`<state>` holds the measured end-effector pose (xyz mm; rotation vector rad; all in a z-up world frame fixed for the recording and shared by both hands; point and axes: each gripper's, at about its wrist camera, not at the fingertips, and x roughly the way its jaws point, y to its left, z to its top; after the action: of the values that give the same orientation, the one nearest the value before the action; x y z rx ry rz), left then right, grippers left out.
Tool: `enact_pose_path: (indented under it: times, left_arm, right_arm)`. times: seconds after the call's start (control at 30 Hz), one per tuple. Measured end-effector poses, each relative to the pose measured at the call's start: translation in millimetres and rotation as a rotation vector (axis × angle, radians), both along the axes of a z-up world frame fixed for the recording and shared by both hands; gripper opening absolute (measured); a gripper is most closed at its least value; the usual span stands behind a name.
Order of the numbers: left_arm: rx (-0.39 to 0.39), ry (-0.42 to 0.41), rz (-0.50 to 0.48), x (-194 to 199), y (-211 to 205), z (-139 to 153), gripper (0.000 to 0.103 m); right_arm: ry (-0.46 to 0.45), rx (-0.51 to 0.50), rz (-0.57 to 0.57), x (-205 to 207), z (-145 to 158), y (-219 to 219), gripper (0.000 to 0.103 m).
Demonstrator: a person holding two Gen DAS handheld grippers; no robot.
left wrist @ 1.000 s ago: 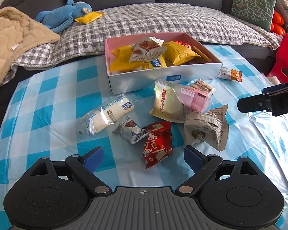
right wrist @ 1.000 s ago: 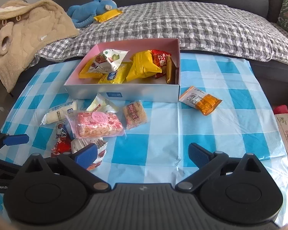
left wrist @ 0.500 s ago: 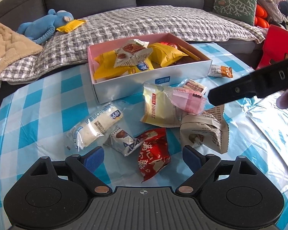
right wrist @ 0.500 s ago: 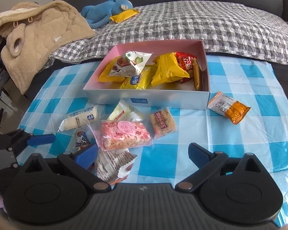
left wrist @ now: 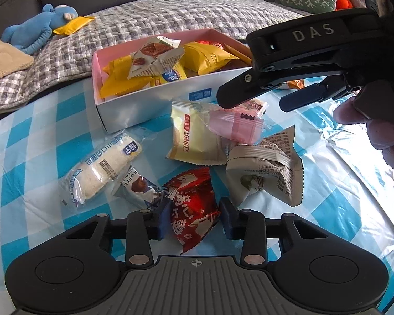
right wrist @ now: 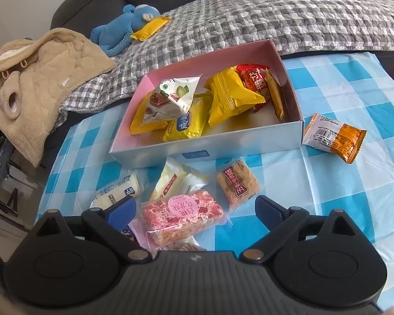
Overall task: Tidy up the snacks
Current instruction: 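Grasp the red candy packet with the left tool, then grasp the pink rice-crisp bar with the right tool while the left tool holds the candy packet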
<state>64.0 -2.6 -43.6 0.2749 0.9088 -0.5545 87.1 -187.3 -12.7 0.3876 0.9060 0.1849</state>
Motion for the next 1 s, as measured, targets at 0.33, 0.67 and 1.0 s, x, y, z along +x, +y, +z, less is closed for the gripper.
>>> enact_pose_path:
  times: [0.33, 0.67, 1.0]
  left_arm:
    - [-0.02, 0.03, -0.018, -4.7, -1.1, 3.5, 0.036]
    - [-0.01, 0.079, -0.045, -10.2, -1.6, 6.9, 0.036]
    - [0.002, 0.032, -0.052, -8.6, -0.3, 10.2, 0.04]
  right_arm:
    - [0.049, -0.052, 0.02, -3.5, -5.5, -3.5, 0.084]
    - [0.122, -0.17, -0.009, -10.0, -10.4, -23.1, 0.072]
    - [0.112, -0.088, -0.047, -10.3, -3.8, -33.7, 0.074]
